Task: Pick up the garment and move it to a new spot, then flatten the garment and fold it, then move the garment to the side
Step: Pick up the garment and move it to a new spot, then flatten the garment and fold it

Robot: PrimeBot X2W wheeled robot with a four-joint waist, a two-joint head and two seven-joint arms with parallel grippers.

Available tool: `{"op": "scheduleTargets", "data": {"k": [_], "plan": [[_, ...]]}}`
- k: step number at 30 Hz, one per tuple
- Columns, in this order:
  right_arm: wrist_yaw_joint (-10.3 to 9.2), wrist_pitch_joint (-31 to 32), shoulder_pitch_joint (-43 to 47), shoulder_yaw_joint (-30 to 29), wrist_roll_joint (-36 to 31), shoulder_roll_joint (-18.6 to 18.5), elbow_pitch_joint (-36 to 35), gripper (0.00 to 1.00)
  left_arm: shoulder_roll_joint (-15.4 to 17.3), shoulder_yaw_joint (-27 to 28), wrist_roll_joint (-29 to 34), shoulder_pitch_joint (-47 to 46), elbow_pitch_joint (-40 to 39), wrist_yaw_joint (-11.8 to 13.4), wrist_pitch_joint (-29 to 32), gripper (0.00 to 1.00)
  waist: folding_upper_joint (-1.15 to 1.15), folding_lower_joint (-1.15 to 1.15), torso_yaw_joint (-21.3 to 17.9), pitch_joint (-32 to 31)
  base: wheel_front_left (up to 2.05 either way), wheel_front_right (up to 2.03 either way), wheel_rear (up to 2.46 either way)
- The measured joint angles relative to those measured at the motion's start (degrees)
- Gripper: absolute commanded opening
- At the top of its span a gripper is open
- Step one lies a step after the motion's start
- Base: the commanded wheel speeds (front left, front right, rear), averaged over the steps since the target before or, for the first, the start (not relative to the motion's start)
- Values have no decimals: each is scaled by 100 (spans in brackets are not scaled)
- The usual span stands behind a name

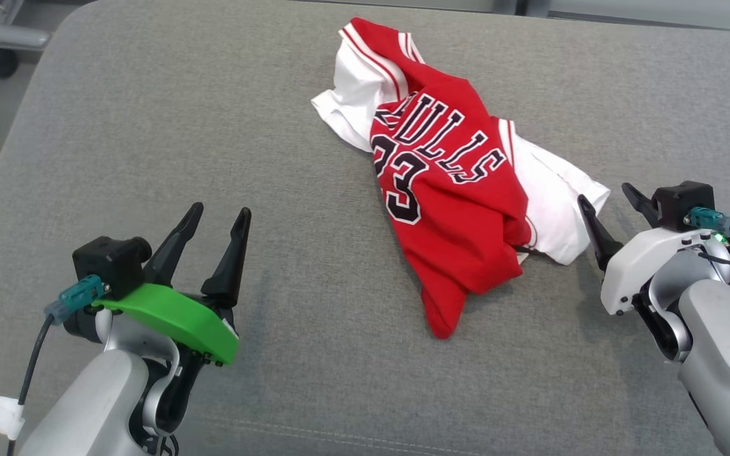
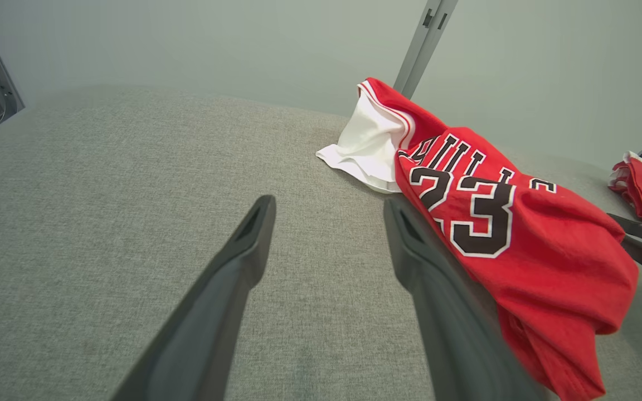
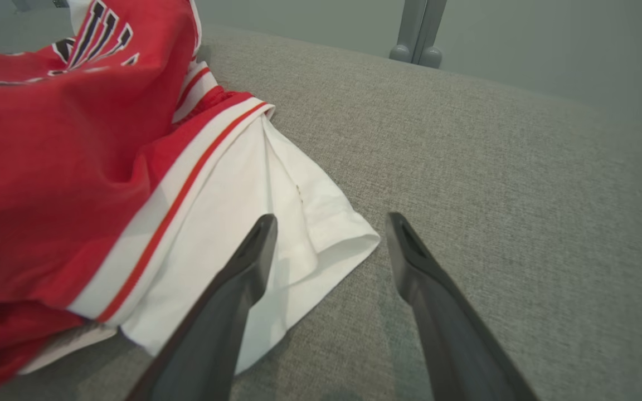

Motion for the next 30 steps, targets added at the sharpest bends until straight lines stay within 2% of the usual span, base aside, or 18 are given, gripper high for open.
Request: {"op": "scheduleTargets", "data": {"k": [5,10,22,26,27,29,30], "plan": [[108,215,-108,78,1,-13,260,100,-9,37,-3,146,-143,26,-93,100,0,0,320,-28,0,0,0],[131,286,-246,74,1,-66,419,100,10,159,-3,258,-281,30,-201,100,0,0,529,-51,0,0,0],[177,686,-336,11,29,-219,869,100,83,308,0,498,-623,80,-247,100,0,0,536,24,0,0,0],[278,754,-362,7,190,-154,936,100,81,342,7,523,-680,80,-248,100,0,0,534,63,0,0,0],[293,766,-383,3,227,-135,942,84,81,352,7,530,-684,81,-248,100,0,0,535,68,0,0,0],[342,783,-443,-8,296,-98,957,40,77,380,7,537,-702,81,-248,100,0,0,538,76,0,0,0],[380,810,-466,-13,333,-82,957,22,74,399,7,544,-711,81,-249,100,0,0,539,79,0,0,0]]}}
